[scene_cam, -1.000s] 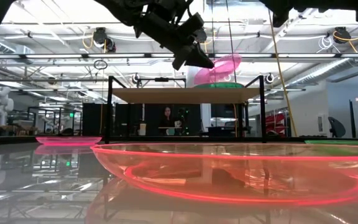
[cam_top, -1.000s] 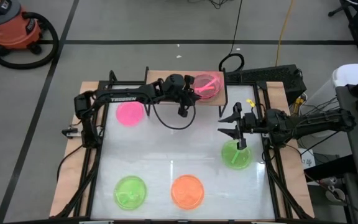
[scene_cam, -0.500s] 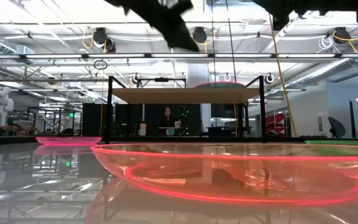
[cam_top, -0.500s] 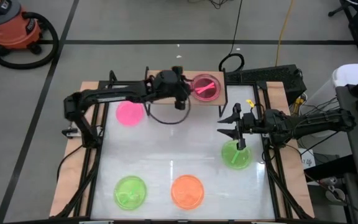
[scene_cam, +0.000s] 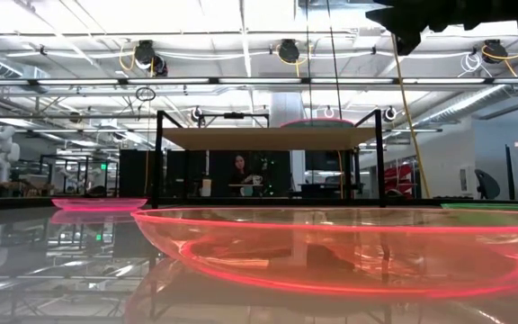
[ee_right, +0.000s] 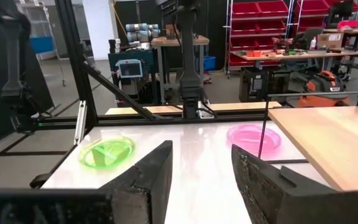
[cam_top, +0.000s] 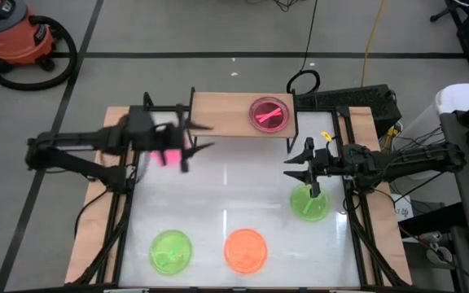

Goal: Place and stack plates onto a shelf
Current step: Put the right green plate on the shelf

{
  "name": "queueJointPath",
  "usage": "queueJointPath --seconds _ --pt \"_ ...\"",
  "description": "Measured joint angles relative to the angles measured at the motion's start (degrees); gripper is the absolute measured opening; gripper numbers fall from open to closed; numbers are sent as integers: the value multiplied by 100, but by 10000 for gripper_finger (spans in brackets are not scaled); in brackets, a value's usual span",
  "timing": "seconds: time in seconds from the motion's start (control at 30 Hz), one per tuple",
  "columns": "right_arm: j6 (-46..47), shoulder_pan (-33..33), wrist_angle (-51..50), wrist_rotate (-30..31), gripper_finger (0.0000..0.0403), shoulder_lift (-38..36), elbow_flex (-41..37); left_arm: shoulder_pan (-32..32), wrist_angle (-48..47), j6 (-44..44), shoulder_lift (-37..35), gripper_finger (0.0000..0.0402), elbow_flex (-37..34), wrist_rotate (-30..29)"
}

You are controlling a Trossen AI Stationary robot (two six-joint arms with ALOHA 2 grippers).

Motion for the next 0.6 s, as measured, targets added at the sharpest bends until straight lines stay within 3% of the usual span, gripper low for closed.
queueJointPath --seconds 0.1,0.3,0.43,0.6 --pt "41 0 6 2 146 27 0 -432 1118 -484 -694 191 -1251 -38" --pt "-8 -3 45 492 146 225 0 -1067 3539 -641 -1578 191 -3221 -751" --pt "196 -87 -532 424 146 306 246 -1134 4386 -489 -1810 191 -3893 -791" --pt "563 -146 -1975 435 146 472 680 -1132 4764 -453 -1904 191 -4051 -791"
